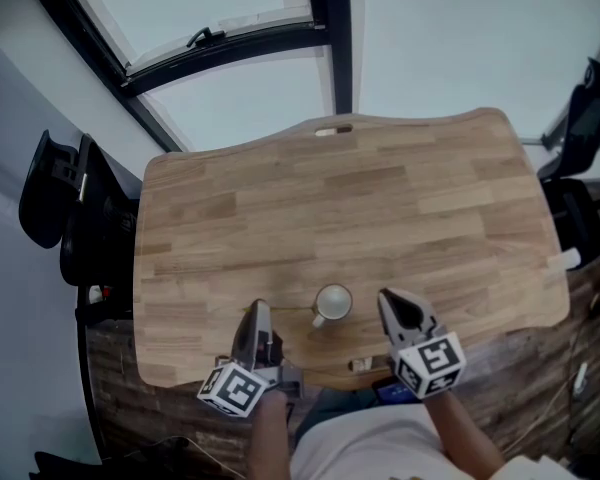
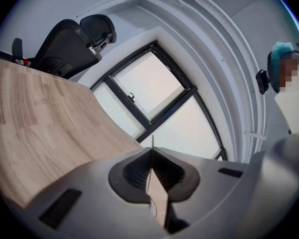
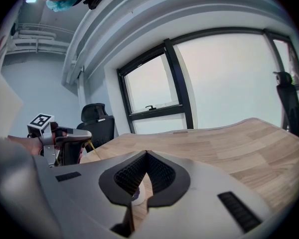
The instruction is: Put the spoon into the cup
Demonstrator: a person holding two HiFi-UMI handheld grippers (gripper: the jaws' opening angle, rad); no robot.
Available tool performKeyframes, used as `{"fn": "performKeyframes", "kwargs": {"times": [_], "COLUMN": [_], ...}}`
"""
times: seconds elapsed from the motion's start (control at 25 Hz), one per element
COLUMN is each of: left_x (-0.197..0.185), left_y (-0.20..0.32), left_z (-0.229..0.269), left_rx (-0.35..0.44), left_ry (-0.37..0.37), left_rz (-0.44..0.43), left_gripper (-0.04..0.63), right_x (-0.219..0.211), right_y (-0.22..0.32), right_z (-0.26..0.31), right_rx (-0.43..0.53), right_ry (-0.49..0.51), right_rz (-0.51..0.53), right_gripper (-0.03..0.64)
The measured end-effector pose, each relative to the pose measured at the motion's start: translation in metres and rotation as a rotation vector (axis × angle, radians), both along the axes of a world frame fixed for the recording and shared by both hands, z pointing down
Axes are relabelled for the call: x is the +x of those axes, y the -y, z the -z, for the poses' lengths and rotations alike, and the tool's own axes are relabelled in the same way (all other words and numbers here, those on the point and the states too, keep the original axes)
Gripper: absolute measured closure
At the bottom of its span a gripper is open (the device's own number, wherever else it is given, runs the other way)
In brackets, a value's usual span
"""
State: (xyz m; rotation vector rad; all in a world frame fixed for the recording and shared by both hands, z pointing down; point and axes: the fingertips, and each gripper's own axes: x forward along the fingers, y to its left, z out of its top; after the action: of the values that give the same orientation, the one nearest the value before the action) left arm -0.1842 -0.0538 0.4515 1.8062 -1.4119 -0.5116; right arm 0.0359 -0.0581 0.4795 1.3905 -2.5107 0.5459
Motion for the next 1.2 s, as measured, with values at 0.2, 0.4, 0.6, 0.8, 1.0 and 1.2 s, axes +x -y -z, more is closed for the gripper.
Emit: {"fn": "performKeyframes", "kwargs": {"times": [0.2,0.4,0.6,0.8,1.0,1.2], "left_x": [0.003,0.006,0.008,0.008,0.008,0.006], "left_y": [0.002,0.002,0.003,0.006,0.009,0.009], "left_z": [-0.005,-0.009,-0.012,-0.017,-0.022,-0.027], "left_rx": [-0.009,-0.017,-0.024,-0.029,-0.042,-0.054], "left_ry": [0.009,0.030,0.040,0.038,0.038,0.034], "left_rz": [0.007,0.017,0.023,0.028,0.032,0.039], "left_gripper": [0.592,0.592,0.592,0.592,0.592,0.592], "right_x": [0.003,0.006,0.007,0.009,0.010,0.009], "right_y": [0.002,0.007,0.011,0.016,0.020,0.022], "right_z": [-0.004,-0.006,-0.007,-0.011,-0.015,-0.019], "right_rx": [-0.007,-0.008,-0.010,-0.014,-0.025,-0.033], "right_ry": [0.003,0.009,0.006,0.005,0.004,0.005], "right_rz": [0.010,0.022,0.037,0.038,0.039,0.045], "right_gripper": [0.620,0.620,0.620,0.620,0.620,0.620]}}
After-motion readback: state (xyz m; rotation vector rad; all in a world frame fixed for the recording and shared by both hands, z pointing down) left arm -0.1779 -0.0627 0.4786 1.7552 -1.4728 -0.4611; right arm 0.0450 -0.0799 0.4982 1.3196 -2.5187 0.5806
